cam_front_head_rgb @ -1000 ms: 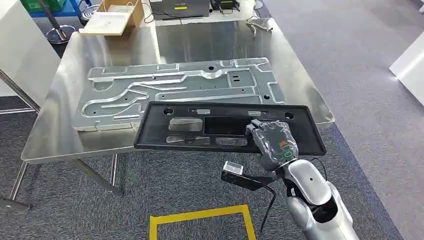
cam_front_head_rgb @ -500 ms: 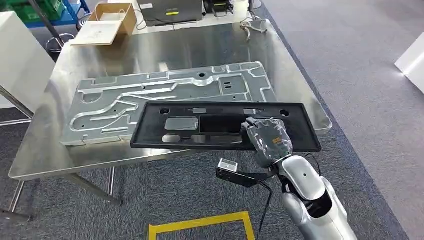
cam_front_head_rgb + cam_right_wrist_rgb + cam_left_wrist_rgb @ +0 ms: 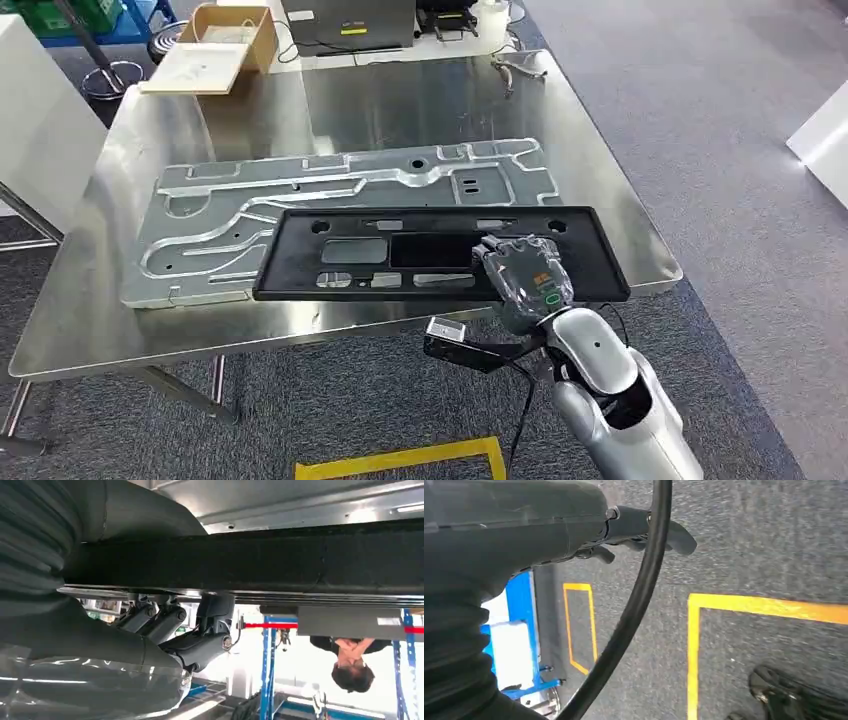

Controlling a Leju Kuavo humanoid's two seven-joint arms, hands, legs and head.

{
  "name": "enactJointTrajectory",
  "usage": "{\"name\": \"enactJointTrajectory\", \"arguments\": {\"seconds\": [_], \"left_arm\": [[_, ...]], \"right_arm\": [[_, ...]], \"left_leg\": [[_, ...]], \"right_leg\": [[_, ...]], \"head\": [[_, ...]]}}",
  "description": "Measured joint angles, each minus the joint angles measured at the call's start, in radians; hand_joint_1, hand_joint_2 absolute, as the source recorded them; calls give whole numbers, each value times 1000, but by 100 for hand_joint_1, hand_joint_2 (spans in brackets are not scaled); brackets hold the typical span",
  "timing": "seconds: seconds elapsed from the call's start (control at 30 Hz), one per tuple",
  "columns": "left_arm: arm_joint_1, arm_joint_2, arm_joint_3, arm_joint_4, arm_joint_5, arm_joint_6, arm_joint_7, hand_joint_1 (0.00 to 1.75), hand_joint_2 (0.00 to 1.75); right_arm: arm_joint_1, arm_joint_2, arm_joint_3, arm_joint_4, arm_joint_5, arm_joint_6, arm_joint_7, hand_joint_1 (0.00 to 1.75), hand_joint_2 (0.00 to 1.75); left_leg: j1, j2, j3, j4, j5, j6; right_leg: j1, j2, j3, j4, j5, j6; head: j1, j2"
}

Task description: Take the parts from the cabinet and place them on the table.

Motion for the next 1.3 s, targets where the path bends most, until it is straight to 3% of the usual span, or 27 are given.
{"name": "enactJointTrajectory", "arguments": {"seconds": [0.03,0.07,0.1,0.17,0.23,0.3,0.4,0.47,0.53,0.57,0.6,0.67,0.7,0.73,0.83,0.87,0.9,0.93,1.0,1.03,1.07,1.1,1.17,1.2,1.23,1.27,1.3], "left_arm": [[0,0,0,0,0,0,0,0,175],[1,0,0,0,1,0,0,0,175],[2,-1,0,0,1,0,0,0,175],[2,-1,0,0,1,0,0,0,175],[-1,-1,0,0,1,-1,0,0,175],[-2,-1,1,0,1,-1,0,0,175],[-4,-1,2,0,3,-1,0,0,175],[-4,0,3,0,5,-1,0,0,175],[-3,-1,3,0,7,-1,-1,0,175],[-2,-1,3,0,10,-1,-1,0,175],[0,-1,3,0,10,-1,-1,0,175],[0,0,3,0,12,-1,-3,0,175],[1,2,3,0,14,-1,-3,0,175],[0,2,3,0,14,-1,-4,0,175],[-2,5,3,0,19,0,-5,0,175],[-2,4,3,0,22,1,-6,0,175],[-1,4,4,0,23,0,-6,0,175],[-3,4,4,0,24,1,-7,0,175],[-5,3,5,0,24,1,-7,0,175],[-4,3,5,0,25,1,-7,0,175],[-4,3,5,0,25,1,-7,0,175],[-2,3,5,0,26,1,-7,0,175],[-2,2,5,0,27,1,-7,0,175],[-3,1,5,0,27,1,-7,0,175],[-5,1,5,0,28,1,-7,0,175],[-5,1,5,0,28,0,-7,0,175],[-5,1,5,0,29,-1,-7,0,175]], "right_arm": [[1,0,2,5,0,1,0,175,175],[0,0,3,8,0,1,0,175,175],[0,0,5,10,0,1,0,175,175],[-1,0,5,13,0,1,0,175,175],[-7,2,7,16,0,1,0,175,175],[-7,6,9,18,0,2,0,175,175],[-16,9,10,20,0,6,-1,175,175],[-33,16,22,29,-2,13,-6,175,175],[-36,20,36,39,-3,15,-8,175,175],[-36,23,45,46,-3,16,-9,175,175],[-38,26,53,51,-3,17,-9,175,175],[-47,33,68,61,-4,18,-9,175,175],[-53,36,75,67,-4,18,-9,175,175],[-63,37,82,74,-5,18,-9,175,175],[-70,43,97,89,-6,22,-9,175,175],[-74,45,102,91,-6,22,-10,175,175],[-75,47,105,95,-7,23,-10,175,175],[-82,47,108,98,-8,23,-10,175,175],[-84,47,113,106,-9,24,-10,175,175],[-82,47,116,112,-10,25,-10,175,175],[-82,47,119,117,-10,27,-10,175,175],[-82,47,121,122,-10,28,-10,175,175],[-85,47,126,128,-10,28,-10,175,175],[-86,47,128,131,-11,28,-10,175,175],[-87,48,130,136,-12,29,-10,175,175],[-89,49,132,137,-13,29,-10,175,175],[-88,50,134,139,-14,29,-11,175,175]], "left_leg": [[0,-1,6,1,-6,-1],[0,-3,16,1,-13,-2],[1,-4,28,1,-22,-4],[2,-5,52,3,-42,-12],[-5,-6,52,7,-59,-28],[-3,-4,59,-4,-64,-38],[2,-2,58,32,-88,-55],[3,-2,-33,191,-153,-61],[3,-2,-118,310,-170,-64],[3,-2,-135,311,-144,-63],[3,-2,-128,263,-95,-61],[1,-2,-76,95,31,-49],[-2,-4,-56,50,44,-39],[-9,-2,-47,37,38,-36],[-13,-1,-43,23,18,-23],[3,-2,-30,5,22,-17],[0,-2,-20,-4,21,-15],[1,-1,-14,-6,16,-8],[1,-1,-4,-6,5,-4],[1,-1,3,-6,-2,-3],[1,-1,12,-5,-8,-4],[1,-2,23,-5,-17,-5],[1,-4,48,-2,-36,-10],[1,-4,54,0,-48,-17],[-7,-5,54,7,-55,-26],[-5,-5,50,7,-57,-30],[-6,-4,51,9,-60,-30]], "right_leg": [[-3,0,-35,36,8,2],[-6,-1,-43,20,44,5],[-9,-1,-27,-40,100,6],[-11,-3,37,-212,213,2],[-4,-1,60,-256,190,-11],[0,1,60,-255,182,-24],[-7,3,81,-272,176,-44],[-5,3,91,-272,166,-53],[-2,3,105,-272,152,-54],[-1,4,115,-272,144,-54],[0,4,128,-271,135,-54],[3,4,157,-272,115,-51],[2,3,163,-275,106,-48],[9,6,166,-270,101,-41],[5,4,168,-283,96,-28],[11,2,170,-283,88,-21],[8,0,169,-261,81,-15],[6,0,140,-208,60,-11],[1,0,36,-45,8,-5],[-1,0,-10,14,-1,-3],[-3,0,-34,28,15,-1],[-5,0,-34,-4,61,-1],[-7,-1,12,-151,180,-5],[-6,-3,33,-228,218,-10],[1,-2,41,-234,208,-13],[-1,-1,51,-253,188,-22],[-2,0,50,-257,191,-22]], "head": [[0,0],[0,0],[0,0],[0,0],[0,0],[0,0],[0,0],[-1,0],[0,0],[0,0],[0,0],[0,0],[0,0],[0,0],[0,0],[0,0],[0,0],[0,0],[0,0],[0,0],[0,0],[0,0],[0,0],[0,0],[0,0],[0,0],[0,0]]}}
